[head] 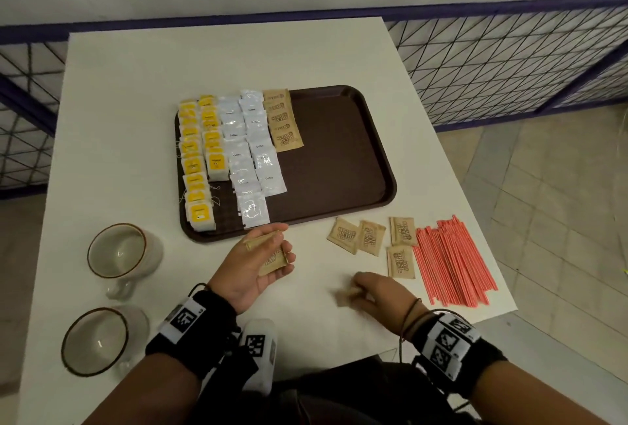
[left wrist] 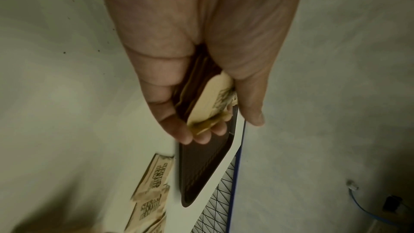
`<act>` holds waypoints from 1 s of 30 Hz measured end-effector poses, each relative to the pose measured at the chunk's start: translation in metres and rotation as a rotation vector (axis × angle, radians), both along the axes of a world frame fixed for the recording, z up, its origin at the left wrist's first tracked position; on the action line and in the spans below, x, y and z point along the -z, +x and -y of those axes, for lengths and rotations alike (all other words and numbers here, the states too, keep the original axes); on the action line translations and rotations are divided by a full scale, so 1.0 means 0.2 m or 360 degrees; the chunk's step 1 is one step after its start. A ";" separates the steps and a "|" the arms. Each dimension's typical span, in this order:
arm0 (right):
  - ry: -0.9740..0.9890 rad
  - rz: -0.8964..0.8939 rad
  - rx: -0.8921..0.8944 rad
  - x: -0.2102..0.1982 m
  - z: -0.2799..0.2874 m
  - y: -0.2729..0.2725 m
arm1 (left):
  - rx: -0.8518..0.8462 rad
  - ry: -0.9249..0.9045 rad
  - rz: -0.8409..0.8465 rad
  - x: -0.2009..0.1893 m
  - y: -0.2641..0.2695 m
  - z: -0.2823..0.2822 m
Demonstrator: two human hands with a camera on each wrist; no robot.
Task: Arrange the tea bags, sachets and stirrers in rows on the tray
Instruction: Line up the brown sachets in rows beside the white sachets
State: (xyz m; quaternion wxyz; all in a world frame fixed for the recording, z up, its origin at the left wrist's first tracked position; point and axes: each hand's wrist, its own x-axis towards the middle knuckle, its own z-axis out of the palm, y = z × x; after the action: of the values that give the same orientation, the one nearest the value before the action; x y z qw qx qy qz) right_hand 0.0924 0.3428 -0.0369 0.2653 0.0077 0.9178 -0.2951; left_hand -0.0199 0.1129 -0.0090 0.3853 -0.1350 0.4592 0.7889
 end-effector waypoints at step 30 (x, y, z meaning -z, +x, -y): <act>0.0010 -0.0700 -0.0563 -0.29 0.43 -0.41 | 0.0087 0.0132 0.0126 -0.04 0.02 0.00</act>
State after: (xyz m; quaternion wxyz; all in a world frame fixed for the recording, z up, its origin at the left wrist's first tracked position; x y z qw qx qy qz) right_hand 0.0100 0.2560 0.0208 0.1071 -0.2161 0.9414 -0.2358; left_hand -0.0151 0.1122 -0.0012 0.4300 -0.1375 0.4142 0.7904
